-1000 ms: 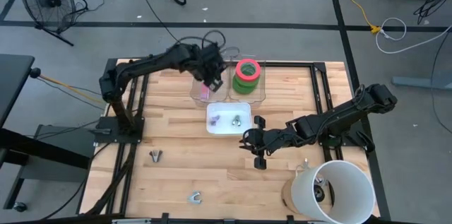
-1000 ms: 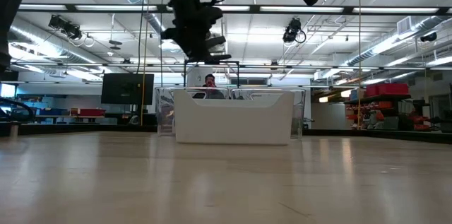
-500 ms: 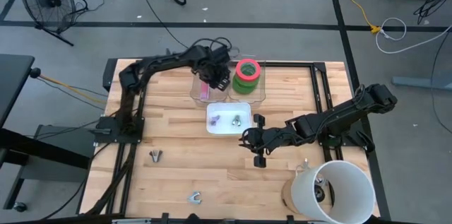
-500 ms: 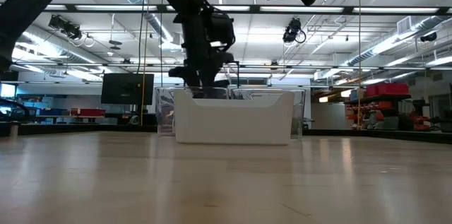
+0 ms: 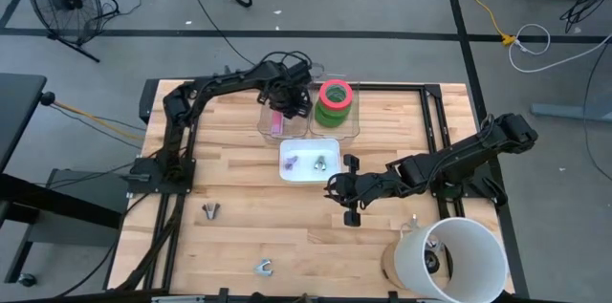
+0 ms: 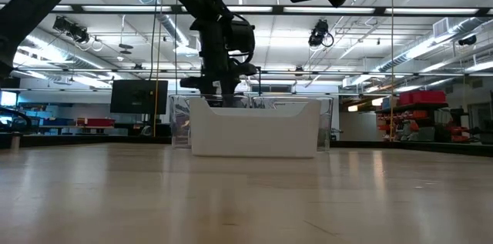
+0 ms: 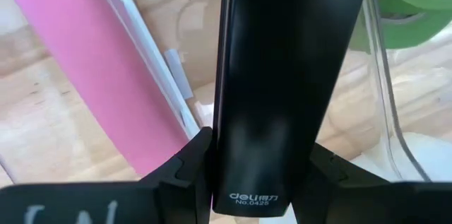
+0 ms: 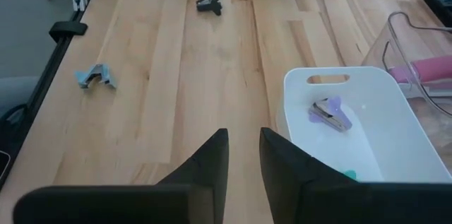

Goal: Pick and place Stapler, Stapler remover, tape
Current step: Put the black stapler into the left transparent bin, then put the black staple remover into the white bin

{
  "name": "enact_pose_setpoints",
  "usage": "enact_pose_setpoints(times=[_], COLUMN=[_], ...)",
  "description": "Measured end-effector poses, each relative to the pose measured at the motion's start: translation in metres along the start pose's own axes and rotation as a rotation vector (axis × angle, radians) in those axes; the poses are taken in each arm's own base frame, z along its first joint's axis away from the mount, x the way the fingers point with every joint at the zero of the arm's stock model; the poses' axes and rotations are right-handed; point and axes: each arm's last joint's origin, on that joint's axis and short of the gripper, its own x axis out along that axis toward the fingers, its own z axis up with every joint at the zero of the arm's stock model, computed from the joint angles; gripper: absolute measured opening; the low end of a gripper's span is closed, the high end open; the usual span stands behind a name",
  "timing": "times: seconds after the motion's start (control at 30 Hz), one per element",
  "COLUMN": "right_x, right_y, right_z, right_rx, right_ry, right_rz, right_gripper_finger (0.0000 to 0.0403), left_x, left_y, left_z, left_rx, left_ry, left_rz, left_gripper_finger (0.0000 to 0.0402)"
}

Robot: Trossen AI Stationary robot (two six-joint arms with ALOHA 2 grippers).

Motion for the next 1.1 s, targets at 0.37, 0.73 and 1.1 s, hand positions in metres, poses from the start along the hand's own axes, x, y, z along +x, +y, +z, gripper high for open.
enact_pose_setpoints(times=[0.37, 0.73, 1.1], right_x=[0.0, 0.0, 0.0], right_y=[0.0, 0.0, 0.0], right_z=[0.0, 0.0, 0.0], right_rx=[-0.003, -0.022, -0.025], right_ry=[-0.001, -0.002, -0.003], right_rz=[0.0, 0.0, 0.001], right_gripper_finger=[0.0082, 0.0082, 0.0082], left_x=[0.008, 0.007, -0.019], left_y=[-0.011, -0.011, 0.002], left_z=[-0.006, -0.006, -0.013], left_rx=[-0.022, -0.019, 0.249], left_ry=[0.015, -0.002, 0.096], left_rz=[-0.019, -0.008, -0.03], left_gripper_finger=[0.0146, 0.032, 0.0287])
